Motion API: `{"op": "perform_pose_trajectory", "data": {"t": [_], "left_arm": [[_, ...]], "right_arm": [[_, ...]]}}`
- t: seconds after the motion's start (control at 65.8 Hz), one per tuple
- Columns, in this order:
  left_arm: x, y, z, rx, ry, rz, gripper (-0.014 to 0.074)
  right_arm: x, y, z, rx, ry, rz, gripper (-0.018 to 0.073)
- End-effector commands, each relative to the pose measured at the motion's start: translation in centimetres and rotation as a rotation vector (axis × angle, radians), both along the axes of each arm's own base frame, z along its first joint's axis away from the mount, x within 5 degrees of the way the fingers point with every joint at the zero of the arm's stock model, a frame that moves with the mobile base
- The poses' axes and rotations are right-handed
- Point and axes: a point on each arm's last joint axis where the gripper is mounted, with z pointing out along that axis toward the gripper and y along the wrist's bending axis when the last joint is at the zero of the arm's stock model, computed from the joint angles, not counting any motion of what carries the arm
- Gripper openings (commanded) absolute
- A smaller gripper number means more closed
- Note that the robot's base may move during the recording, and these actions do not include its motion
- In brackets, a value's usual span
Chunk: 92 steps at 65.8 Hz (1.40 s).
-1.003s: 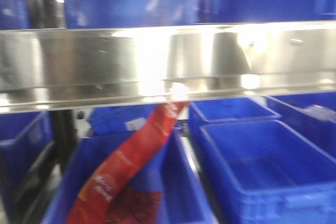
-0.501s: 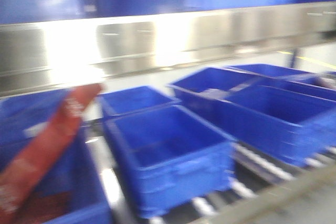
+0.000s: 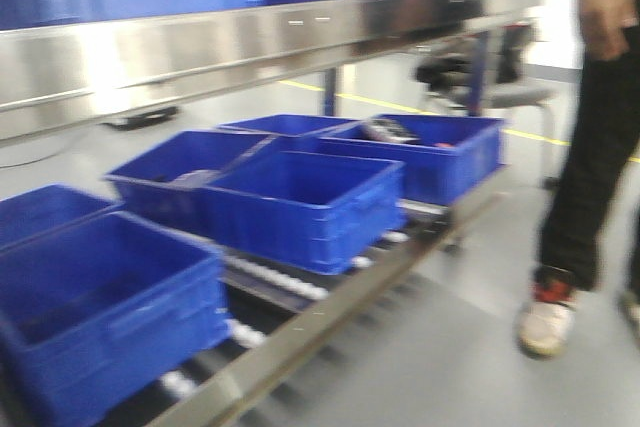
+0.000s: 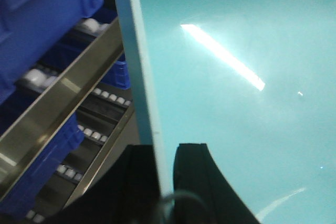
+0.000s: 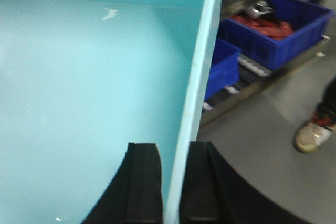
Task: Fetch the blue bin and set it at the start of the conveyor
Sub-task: 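Carry the teal bin in both grippers while driving toward the conveyor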
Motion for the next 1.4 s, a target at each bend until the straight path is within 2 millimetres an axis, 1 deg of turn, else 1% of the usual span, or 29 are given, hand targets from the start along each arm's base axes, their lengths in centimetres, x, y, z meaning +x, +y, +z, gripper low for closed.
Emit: {"op": "perform_pose_trajectory", "data": {"t": [0.0, 1.382], "left_arm": [[-0.24, 0.61, 0.98, 0.026, -0.076, 0.014, -0.0111], [-0.24, 0.62, 0.98, 0.027, -0.077, 0.015, -0.0111]], "right_arm": [[-0.42, -0.49, 0.85, -0.044, -0.062, -0.018, -0.0152], [-0.42, -0.49, 0.85, -0.044, -0.062, -0.018, -0.0152]]}}
